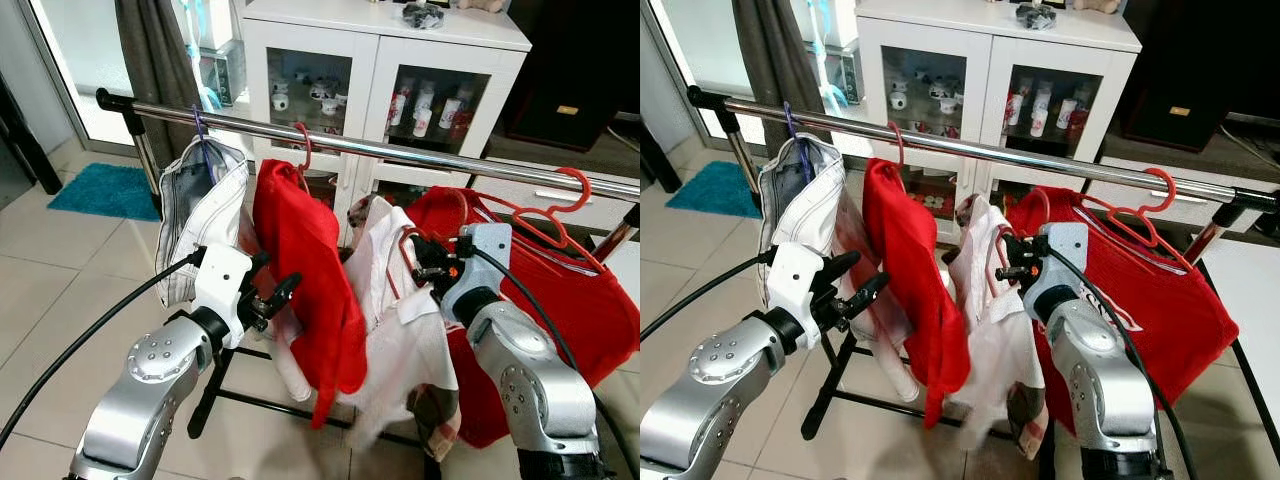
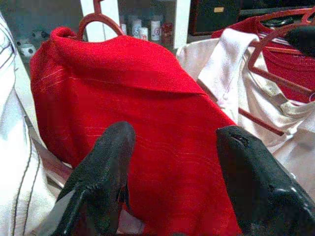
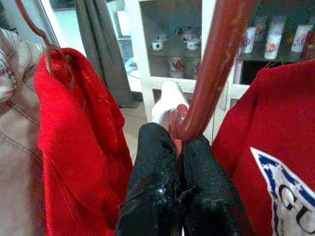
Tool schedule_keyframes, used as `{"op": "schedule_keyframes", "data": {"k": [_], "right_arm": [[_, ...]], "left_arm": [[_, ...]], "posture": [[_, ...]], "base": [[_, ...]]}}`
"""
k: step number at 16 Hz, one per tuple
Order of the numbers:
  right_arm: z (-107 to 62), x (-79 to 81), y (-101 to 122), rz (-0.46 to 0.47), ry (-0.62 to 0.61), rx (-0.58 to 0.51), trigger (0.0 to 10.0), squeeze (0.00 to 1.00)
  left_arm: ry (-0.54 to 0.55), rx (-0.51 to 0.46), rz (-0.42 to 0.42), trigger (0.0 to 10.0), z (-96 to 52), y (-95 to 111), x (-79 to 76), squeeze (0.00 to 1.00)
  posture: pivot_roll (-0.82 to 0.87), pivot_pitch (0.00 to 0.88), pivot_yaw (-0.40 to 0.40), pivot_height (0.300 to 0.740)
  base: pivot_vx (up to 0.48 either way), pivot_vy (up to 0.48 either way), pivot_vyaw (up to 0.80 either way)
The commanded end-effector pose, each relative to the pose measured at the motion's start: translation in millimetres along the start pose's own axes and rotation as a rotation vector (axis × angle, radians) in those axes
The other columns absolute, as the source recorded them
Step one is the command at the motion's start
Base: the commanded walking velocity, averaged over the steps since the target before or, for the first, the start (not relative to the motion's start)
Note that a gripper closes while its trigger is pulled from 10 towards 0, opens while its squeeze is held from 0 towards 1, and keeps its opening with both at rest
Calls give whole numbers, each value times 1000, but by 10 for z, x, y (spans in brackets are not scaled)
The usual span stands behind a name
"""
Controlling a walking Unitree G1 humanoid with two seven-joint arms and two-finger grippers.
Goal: Hang hanger
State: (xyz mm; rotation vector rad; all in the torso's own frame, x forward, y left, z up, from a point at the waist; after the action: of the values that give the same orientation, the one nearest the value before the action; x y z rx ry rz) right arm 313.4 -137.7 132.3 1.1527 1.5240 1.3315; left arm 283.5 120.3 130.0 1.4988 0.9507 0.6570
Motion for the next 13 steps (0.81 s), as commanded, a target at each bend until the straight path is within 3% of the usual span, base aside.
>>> {"op": "schedule_keyframes", "data": {"k": [1,13], "right_arm": [[-23,-3,61,-11,-5,-19,0,0],[12,76,49,-11,20,-8,0,0]], "left_arm": [[7,-1,3,10000,-10,4,-9,0],[16,-3,13,10000,11,31,34,0]], "posture": [[-103,0,-36,740],[-95,0,-36,740]], "base": [[0,0,0],[-248,0,0]]}}
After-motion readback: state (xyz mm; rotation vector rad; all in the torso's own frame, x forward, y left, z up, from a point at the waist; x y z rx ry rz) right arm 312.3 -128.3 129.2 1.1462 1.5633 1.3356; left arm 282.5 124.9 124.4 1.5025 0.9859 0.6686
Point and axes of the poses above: a point about 5 cm out from each wrist's last joint towards the gripper, its own z axis pointing out of the wrist towards the gripper, its own y axis along the axis of the wrist's last joint, x = y × z, the point moved 4 cm from there along z, pointing out of the wrist towards the gripper, and after that the axes turned 10 degrees about -z, right-handed, at the moved point
